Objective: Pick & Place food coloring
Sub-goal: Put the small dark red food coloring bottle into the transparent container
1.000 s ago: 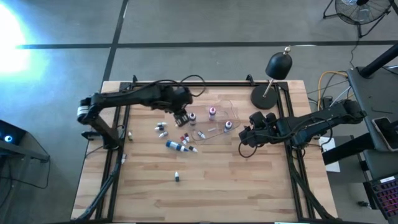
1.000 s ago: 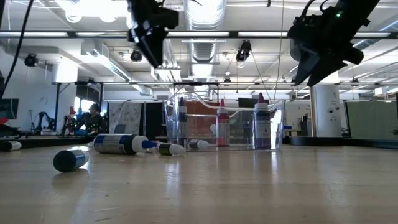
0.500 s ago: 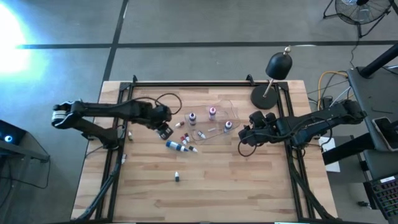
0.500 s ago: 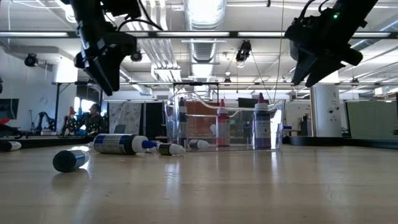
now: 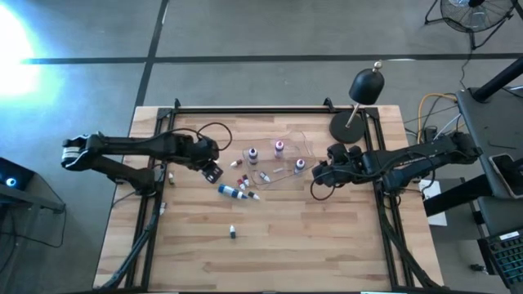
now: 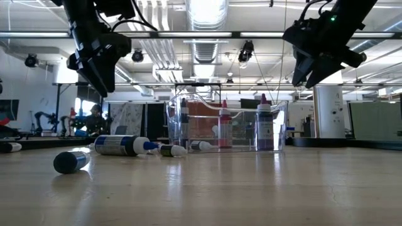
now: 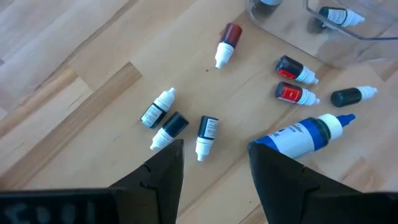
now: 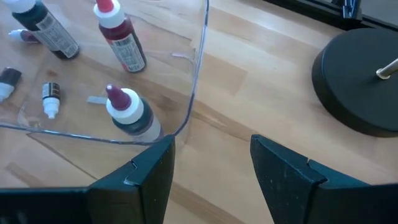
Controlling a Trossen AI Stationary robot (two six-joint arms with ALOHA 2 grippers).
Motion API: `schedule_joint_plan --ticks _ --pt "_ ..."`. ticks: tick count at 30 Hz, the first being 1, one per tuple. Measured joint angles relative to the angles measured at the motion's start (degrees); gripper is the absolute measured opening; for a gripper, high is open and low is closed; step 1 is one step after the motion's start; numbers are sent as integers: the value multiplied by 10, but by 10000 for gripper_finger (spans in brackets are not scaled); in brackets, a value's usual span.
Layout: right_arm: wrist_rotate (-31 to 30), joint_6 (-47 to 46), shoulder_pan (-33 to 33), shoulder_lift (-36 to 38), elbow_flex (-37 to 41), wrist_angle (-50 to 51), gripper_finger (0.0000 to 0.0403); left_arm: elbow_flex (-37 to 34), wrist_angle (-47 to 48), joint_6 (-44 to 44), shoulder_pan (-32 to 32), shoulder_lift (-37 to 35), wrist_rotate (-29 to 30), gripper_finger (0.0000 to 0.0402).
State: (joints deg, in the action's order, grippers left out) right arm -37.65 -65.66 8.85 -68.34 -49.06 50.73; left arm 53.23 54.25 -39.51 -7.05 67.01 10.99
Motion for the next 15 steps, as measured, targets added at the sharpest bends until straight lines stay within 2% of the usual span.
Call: schedule_joint_plan --ticks 9,15 --pt "2 -5 -3 0 0 -5 203 0 -5 0 0 6 0 158" --pt "2 -48 -3 0 0 -5 203 0 -7 0 0 8 0 158"
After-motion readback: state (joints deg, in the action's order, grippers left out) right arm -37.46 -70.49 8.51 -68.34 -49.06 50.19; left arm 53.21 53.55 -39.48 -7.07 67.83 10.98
